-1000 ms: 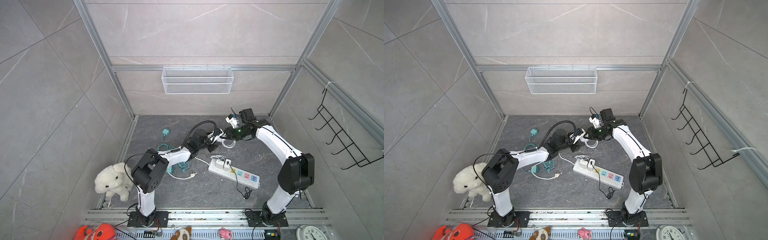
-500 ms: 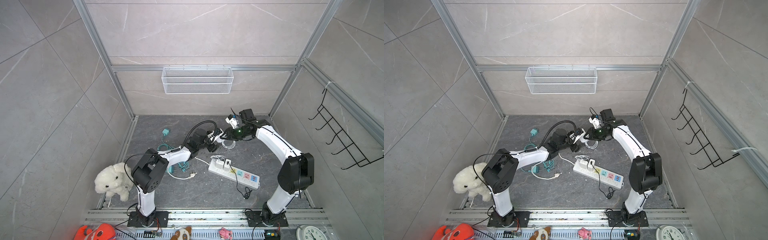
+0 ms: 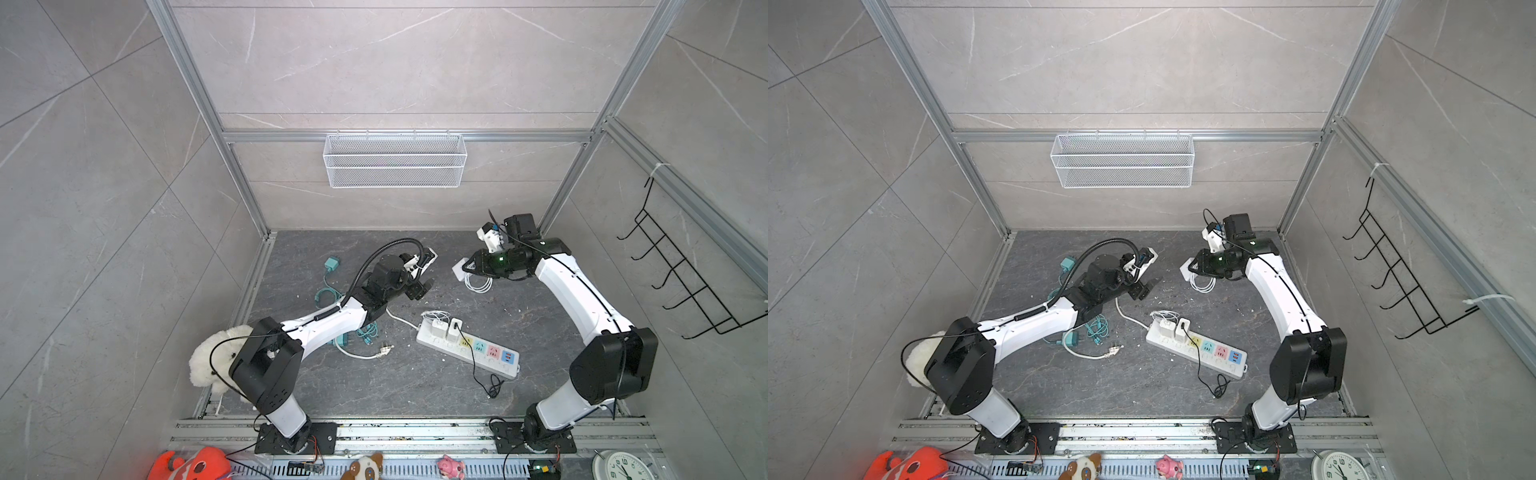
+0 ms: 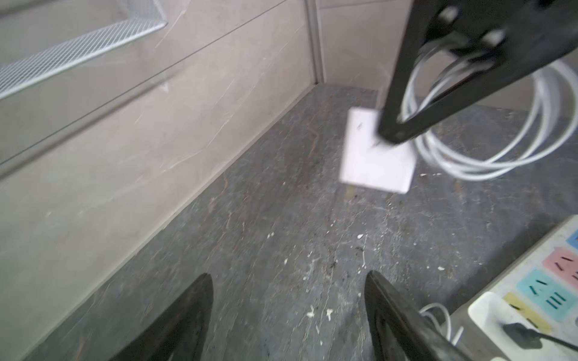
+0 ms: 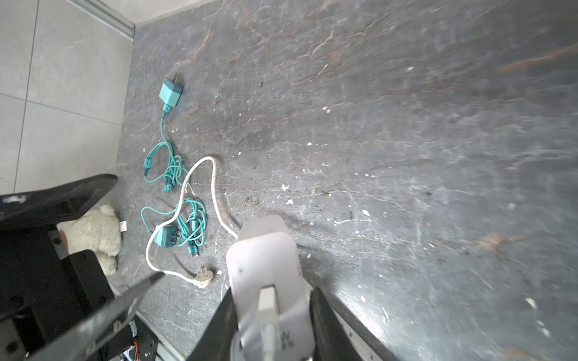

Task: Insert plugs into power strip
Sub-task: Pass the plug, then move the power cord to the socket.

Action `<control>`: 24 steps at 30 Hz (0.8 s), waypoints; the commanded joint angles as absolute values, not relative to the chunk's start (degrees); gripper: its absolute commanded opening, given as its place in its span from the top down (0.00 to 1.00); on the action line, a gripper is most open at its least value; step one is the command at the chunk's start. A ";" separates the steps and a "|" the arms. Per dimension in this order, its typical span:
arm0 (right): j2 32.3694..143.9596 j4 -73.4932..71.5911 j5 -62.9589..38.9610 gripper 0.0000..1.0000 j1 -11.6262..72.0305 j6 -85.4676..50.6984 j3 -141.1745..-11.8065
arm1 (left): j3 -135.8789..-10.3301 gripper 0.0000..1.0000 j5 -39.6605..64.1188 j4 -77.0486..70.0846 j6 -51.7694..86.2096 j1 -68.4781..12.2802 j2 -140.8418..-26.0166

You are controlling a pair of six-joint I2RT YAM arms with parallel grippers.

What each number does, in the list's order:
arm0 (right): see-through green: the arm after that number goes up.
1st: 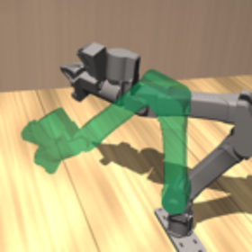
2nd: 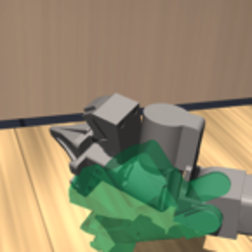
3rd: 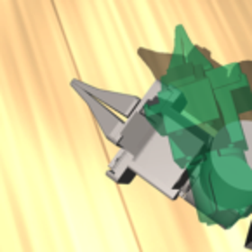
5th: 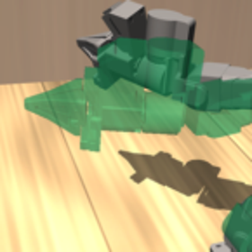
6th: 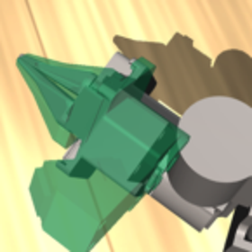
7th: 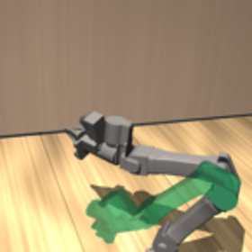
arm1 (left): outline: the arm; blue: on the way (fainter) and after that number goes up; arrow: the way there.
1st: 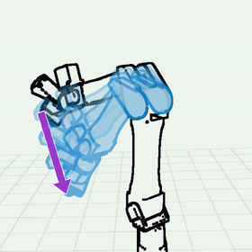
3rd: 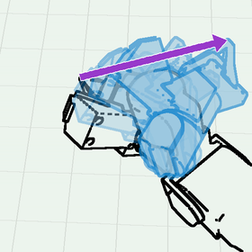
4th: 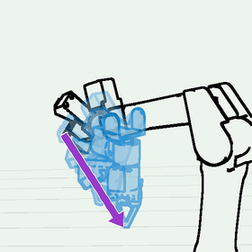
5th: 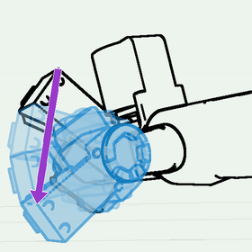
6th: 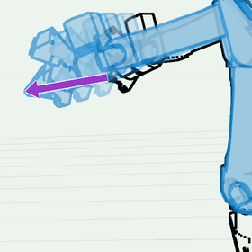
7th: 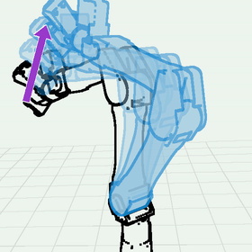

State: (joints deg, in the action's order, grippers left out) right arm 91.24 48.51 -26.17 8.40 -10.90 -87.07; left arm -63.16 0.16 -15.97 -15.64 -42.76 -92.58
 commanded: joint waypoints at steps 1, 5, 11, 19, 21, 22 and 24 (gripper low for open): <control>85.61 53.78 -21.36 0.97 8.61 -11.94 -84.68 | -61.06 0.21 -10.53 -12.57 -10.38 -42.85 -89.09; 78.96 59.41 -12.32 0.96 8.61 -13.05 -80.35 | -59.42 0.20 -16.52 -9.29 -5.81 -43.12 -86.94; 69.00 65.59 -4.13 0.97 8.75 -17.04 -72.72 | -56.10 0.21 -20.68 -8.30 -3.35 -44.87 -86.92; 63.47 67.15 0.14 0.98 12.42 -23.80 -65.00 | -48.76 0.22 -24.74 -14.20 4.98 -46.05 -85.54; 63.45 67.21 1.96 0.98 14.44 -25.93 -63.58 | -47.89 0.22 -25.02 -14.02 7.27 -46.22 -85.10; 63.44 67.47 3.07 0.98 15.45 -27.02 -62.95 | -47.53 0.23 -25.05 -14.13 7.84 -46.31 -85.08; 63.38 67.68 5.16 0.98 18.64 -30.01 -61.98 | -46.62 0.23 -25.09 -14.92 8.50 -46.71 -85.32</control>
State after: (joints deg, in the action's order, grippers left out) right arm 63.96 66.24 0.64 15.77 -24.53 -63.11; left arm -46.70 -22.83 -10.72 4.40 -46.17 -87.64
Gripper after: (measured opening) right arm 0.331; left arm 0.772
